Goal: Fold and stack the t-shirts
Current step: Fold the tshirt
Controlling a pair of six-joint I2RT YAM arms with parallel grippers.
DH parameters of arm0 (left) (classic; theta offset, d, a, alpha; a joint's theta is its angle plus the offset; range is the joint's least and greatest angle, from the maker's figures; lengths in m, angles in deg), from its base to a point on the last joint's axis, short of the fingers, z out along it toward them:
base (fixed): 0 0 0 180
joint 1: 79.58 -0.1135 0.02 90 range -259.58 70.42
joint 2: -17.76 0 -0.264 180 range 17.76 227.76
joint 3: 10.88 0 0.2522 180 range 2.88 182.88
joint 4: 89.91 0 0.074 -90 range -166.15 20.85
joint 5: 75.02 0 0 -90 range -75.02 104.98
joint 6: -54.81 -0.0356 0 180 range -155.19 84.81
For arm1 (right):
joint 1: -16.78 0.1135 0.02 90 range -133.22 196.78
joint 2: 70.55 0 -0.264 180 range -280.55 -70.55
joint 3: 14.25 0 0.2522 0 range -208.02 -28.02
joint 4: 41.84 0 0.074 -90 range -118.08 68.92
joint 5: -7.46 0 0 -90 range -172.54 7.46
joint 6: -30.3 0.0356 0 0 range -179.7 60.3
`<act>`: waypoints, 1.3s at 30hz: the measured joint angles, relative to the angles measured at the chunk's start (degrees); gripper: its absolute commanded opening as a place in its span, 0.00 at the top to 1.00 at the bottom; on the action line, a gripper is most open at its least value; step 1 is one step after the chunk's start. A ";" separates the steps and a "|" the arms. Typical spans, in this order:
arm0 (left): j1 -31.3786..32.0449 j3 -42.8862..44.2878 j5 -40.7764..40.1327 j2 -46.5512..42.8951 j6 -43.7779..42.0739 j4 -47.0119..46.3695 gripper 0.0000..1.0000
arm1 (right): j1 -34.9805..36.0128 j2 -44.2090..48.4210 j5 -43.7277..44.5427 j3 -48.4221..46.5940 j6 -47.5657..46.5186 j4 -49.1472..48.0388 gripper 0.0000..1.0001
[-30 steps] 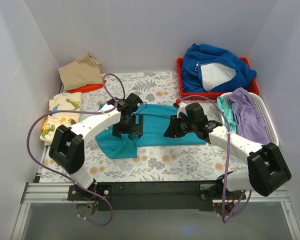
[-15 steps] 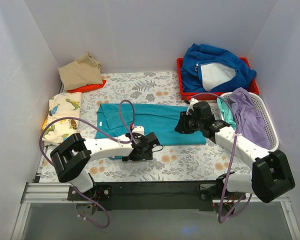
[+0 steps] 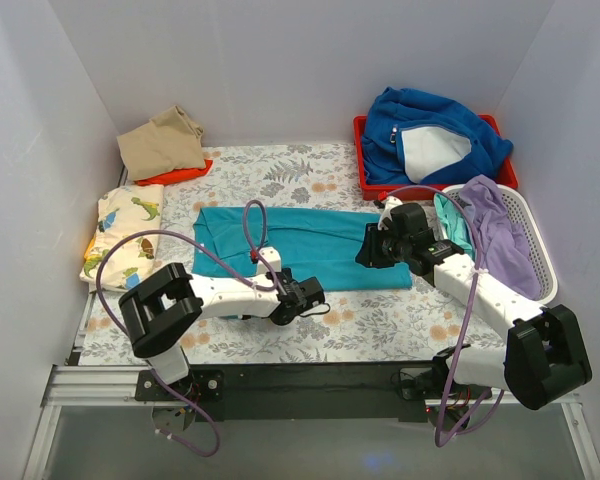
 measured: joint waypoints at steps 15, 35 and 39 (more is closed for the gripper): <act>2.40 -4.48 3.80 -4.31 0.46 0.35 1.00 | 0.00 0.00 0.15 0.00 -0.04 0.09 0.64; -0.76 8.37 17.03 -19.17 -8.92 12.07 1.00 | 0.00 0.00 1.33 0.00 -0.13 1.16 0.66; -3.78 8.41 17.25 -17.81 -9.84 15.02 1.00 | 0.00 0.00 1.33 0.00 -0.17 1.22 0.66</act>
